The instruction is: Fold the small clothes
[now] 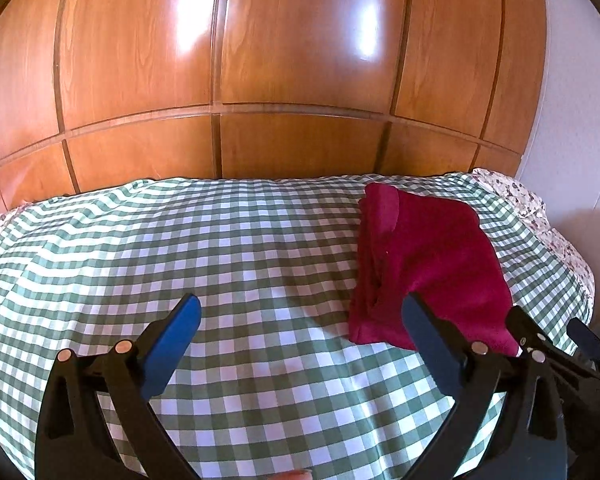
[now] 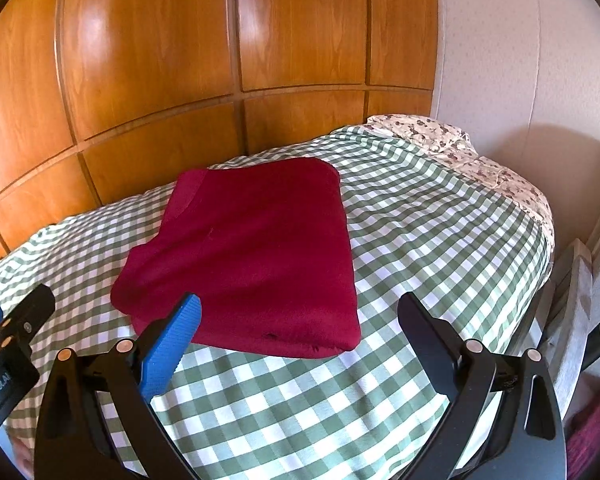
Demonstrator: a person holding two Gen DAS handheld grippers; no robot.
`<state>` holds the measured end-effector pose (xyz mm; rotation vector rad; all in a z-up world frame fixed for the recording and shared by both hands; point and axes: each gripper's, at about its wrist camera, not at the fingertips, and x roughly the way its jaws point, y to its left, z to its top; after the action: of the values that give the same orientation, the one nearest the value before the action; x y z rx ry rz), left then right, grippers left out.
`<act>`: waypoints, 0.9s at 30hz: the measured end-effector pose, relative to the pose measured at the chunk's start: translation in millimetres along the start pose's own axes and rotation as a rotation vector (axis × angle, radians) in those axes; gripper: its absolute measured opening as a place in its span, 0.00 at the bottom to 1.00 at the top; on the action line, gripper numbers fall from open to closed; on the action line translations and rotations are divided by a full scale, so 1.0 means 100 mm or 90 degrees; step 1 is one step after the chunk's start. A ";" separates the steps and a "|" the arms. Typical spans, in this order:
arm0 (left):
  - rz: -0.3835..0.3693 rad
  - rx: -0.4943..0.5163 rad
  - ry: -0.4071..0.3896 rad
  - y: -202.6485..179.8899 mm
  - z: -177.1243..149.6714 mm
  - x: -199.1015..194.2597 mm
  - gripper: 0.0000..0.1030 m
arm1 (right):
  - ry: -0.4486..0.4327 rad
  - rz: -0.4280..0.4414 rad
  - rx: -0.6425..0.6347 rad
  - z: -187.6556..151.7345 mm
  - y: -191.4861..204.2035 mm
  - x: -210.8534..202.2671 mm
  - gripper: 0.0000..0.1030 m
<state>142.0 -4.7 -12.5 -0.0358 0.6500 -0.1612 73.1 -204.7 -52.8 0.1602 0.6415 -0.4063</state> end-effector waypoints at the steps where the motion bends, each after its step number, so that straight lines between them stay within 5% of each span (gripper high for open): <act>1: 0.000 0.001 0.000 -0.01 0.00 0.00 0.97 | 0.001 0.000 0.000 0.00 0.00 0.00 0.95; 27: 0.014 0.022 -0.022 -0.09 0.03 -0.15 0.98 | -0.004 -0.002 0.009 -0.02 0.02 -0.03 0.95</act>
<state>131.4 -10.8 -0.5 0.0008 0.6122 -0.1507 70.4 -200.8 -52.6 0.1718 0.6327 -0.4148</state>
